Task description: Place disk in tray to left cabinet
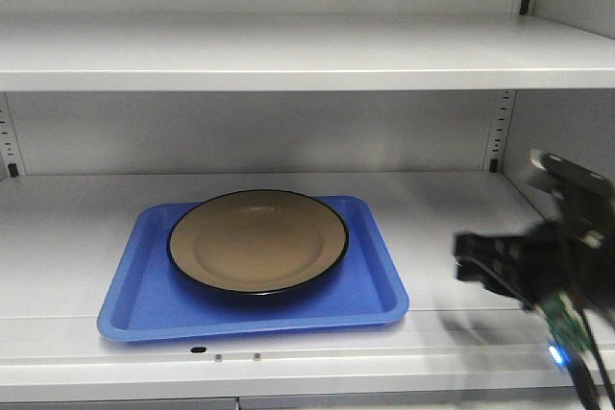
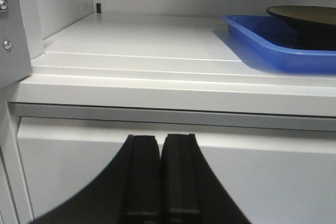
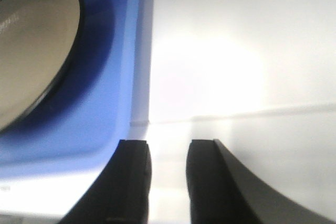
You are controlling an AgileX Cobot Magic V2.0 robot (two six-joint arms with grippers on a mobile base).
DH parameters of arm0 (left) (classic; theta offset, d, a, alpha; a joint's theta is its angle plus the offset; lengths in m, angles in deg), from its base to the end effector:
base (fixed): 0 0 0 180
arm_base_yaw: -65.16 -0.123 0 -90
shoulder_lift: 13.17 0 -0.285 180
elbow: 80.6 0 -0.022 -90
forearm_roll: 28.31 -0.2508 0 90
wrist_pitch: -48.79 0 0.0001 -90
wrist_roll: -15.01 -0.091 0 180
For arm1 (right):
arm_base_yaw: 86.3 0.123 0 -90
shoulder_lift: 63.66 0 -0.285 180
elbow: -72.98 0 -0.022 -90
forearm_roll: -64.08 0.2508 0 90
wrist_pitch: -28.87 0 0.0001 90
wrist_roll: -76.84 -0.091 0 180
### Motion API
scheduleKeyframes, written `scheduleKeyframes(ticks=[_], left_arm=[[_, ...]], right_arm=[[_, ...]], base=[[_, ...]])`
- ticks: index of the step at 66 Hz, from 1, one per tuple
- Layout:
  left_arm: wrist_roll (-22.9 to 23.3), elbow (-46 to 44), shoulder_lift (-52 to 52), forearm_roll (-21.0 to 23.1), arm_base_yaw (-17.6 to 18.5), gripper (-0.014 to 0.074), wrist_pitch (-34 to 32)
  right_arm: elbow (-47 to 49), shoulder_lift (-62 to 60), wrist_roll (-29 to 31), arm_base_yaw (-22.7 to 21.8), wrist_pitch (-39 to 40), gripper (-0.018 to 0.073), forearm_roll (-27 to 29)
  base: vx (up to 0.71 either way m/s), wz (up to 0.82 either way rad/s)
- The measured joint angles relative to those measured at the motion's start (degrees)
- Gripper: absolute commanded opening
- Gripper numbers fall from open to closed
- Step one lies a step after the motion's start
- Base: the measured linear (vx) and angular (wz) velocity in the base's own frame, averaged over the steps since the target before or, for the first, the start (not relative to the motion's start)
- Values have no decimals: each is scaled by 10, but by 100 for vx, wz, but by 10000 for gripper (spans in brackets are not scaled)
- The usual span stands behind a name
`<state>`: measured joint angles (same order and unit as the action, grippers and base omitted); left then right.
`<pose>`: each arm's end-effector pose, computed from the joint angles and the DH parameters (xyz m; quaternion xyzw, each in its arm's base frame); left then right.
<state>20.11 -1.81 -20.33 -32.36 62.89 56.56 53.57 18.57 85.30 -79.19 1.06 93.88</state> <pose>0.0566 0.0031 0.1922 -0.0246 0.7292 0.0105 0.6838 0.2781 0.0560 0.3239 0.0346 0.8867 0.2007 0.4150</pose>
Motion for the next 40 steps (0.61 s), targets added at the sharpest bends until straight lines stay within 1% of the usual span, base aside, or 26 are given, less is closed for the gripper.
scheduleKeyframes(ticks=[6, 10, 17, 20, 24, 27, 31, 35, 40], left_arm=[[0, 0, 0, 0, 0, -3, 0], [0, 0, 0, 0, 0, -3, 0], [0, 0, 0, 0, 0, -3, 0], [0, 0, 0, 0, 0, -3, 0], [0, 0, 0, 0, 0, -3, 0], [0, 0, 0, 0, 0, -3, 0], [0, 0, 0, 0, 0, -3, 0], [0, 0, 0, 0, 0, -3, 0], [0, 0, 0, 0, 0, -3, 0]], right_arm=[[-100, -95, -17, 0, 41, 192, -32], [-158, -162, -43, 0, 60, 158, -70], [-255, -265, -103, 0, 81, 99, -163], [-301, -322, -137, 0, 92, 68, -217], [-346, -387, -174, 0, 105, 41, -275], [-385, -432, -193, 0, 117, 8, -309], [-428, -499, -209, 0, 129, -14, -348], [-474, -565, -214, 0, 134, -11, -368], [-522, -635, -218, 0, 136, -10, -376]], base=[[0, 0], [0, 0], [0, 0], [0, 0], [0, 0], [0, 0], [0, 0], [0, 0], [0, 0]])
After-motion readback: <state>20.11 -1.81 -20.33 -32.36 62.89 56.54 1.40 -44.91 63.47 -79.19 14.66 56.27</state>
